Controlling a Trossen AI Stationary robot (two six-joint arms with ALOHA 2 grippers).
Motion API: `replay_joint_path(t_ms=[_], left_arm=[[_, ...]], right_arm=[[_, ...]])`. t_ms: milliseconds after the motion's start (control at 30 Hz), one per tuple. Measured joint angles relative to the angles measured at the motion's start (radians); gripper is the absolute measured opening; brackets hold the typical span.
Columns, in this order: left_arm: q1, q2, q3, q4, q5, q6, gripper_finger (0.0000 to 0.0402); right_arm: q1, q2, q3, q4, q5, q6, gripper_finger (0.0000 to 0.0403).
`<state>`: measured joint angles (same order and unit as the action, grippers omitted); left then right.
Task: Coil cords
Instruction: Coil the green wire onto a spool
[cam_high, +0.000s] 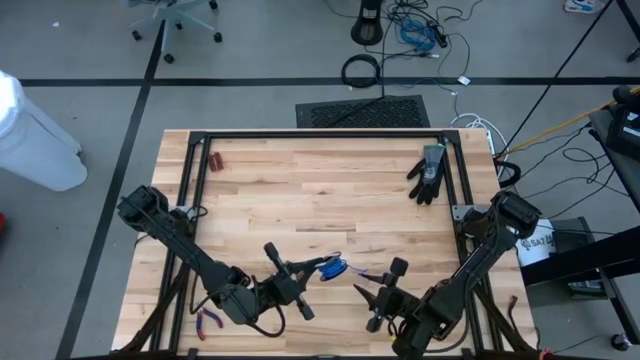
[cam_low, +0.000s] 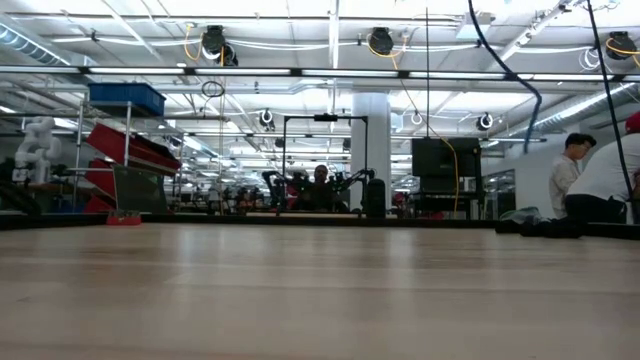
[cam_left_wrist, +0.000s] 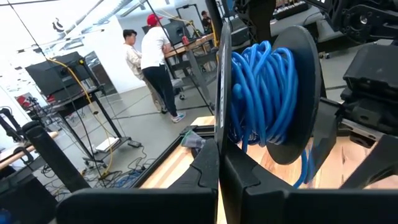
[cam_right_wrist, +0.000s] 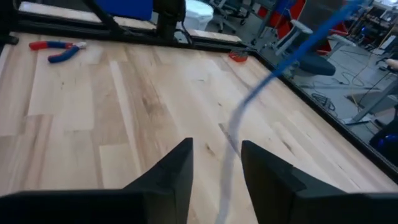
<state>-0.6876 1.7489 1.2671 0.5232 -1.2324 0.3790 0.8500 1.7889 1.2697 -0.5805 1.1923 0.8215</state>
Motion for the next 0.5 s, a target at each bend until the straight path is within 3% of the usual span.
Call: replay_joint_path(t_ms=[500], left_arm=[[0.0, 0.0, 0.0, 0.0, 0.0, 0.0, 0.0]], right_arm=[[-0.025, 0.0, 0.0, 0.05, 0.012, -0.061, 0.0099]])
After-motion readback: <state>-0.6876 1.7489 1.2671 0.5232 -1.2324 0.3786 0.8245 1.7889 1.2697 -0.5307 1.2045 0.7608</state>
